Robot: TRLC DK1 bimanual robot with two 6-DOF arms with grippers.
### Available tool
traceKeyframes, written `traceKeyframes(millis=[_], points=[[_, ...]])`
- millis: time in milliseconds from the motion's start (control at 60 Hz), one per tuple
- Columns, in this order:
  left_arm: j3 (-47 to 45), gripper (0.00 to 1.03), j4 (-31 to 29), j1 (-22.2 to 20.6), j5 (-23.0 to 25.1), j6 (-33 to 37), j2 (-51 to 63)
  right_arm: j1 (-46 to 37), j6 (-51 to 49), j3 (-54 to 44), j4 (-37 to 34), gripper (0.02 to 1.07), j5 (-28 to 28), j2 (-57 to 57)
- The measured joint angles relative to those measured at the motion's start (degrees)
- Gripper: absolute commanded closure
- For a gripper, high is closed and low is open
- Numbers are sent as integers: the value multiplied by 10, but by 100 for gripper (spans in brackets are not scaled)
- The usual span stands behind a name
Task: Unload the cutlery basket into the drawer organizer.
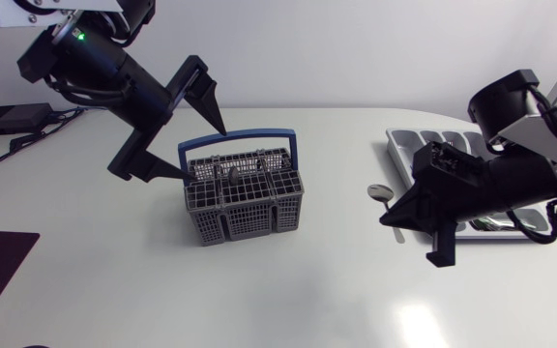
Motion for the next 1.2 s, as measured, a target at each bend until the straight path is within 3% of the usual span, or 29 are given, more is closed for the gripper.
traceKeyframes(millis=[367, 583, 850, 1200], points=[[-64, 5, 9, -18, -102, 21, -38, -142, -210, 25, -71, 101, 3, 37], [-116, 5, 50, -26, -144, 39, -66, -229, -330, 53, -76, 101, 46, 107], [-161, 5, 110, -37, -176, 72, -101, -319, -422, 125, -47, 102, 93, 205], [-173, 5, 171, -83, -222, 158, -134, -385, -486, 203, 26, 101, 169, 339]])
